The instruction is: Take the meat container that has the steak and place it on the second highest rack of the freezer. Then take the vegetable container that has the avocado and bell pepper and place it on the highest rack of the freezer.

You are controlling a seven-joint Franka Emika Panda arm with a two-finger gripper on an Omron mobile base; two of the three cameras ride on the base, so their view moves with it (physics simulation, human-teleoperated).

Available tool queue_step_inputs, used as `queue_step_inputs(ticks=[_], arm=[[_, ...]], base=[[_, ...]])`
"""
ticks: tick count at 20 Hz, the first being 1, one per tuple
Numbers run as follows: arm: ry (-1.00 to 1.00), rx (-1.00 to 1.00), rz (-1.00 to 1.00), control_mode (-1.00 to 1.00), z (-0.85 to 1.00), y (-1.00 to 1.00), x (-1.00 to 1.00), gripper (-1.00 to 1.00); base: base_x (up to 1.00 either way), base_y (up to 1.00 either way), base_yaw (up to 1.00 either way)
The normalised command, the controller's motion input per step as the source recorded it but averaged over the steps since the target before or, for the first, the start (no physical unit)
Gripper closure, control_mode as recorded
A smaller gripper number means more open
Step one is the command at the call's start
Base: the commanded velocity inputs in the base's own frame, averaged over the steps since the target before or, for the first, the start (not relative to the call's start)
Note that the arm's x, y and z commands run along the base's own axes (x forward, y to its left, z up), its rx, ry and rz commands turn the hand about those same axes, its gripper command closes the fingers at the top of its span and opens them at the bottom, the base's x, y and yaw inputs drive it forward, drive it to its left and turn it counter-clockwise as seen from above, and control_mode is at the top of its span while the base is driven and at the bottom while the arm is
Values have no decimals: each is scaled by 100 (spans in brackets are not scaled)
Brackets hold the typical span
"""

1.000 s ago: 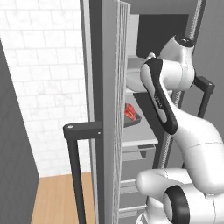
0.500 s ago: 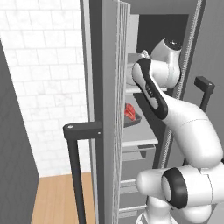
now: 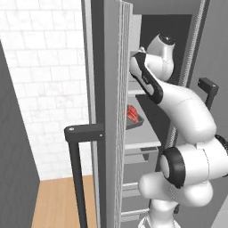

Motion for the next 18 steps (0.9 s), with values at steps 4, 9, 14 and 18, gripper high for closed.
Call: queue_step_inputs(ticks=[4,9,14,18], arm=[[0,0,0,-100,-19,8,56,100],[0,0,0,-100,-41,2,26,100],[-5,-2,0,-100,-28,4,1,100],[-3,0,0,-100,-2,0,0,100]], base=[[0,0,0],[0,0,0],[0,0,0],[0,0,0]])
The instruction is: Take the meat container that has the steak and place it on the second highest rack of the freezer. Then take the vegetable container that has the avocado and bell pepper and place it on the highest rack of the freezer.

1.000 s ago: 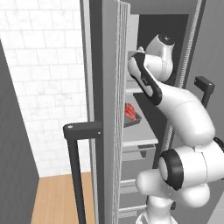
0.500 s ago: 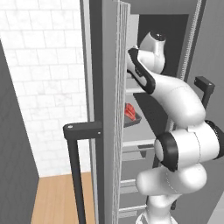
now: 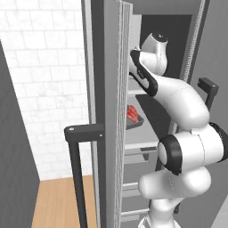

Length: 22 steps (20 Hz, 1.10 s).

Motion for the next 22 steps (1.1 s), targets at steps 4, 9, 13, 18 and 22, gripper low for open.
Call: queue_step_inputs(ticks=[4,9,13,18,22], arm=[[0,0,0,-100,0,0,0,100],[0,0,0,-100,0,0,0,-100],[0,0,0,-100,0,0,0,-100],[0,0,0,-100,0,-3,-8,-100],[-8,1,0,-100,0,-15,-63,-100]], base=[[0,0,0],[0,0,0],[0,0,0],[0,0,0],[0,0,0]])
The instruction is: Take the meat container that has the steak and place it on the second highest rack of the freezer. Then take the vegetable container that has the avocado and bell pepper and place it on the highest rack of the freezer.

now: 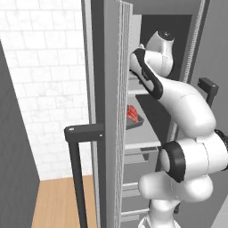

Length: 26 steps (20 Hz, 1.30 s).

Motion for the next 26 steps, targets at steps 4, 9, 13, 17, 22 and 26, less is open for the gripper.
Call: queue_step_inputs(ticks=[4,9,13,17,22,26], arm=[[-4,0,0,-100,-2,-1,-93,-100],[-1,0,0,-100,0,0,-100,-100],[0,2,0,-100,-3,0,-100,-100],[6,8,0,-100,-1,0,-100,-100],[14,9,0,-100,-18,0,-100,-100],[19,5,-2,-100,-11,0,-100,-100]], base=[[0,0,0],[0,0,0],[0,0,0],[0,0,0],[0,0,0],[0,0,0]])
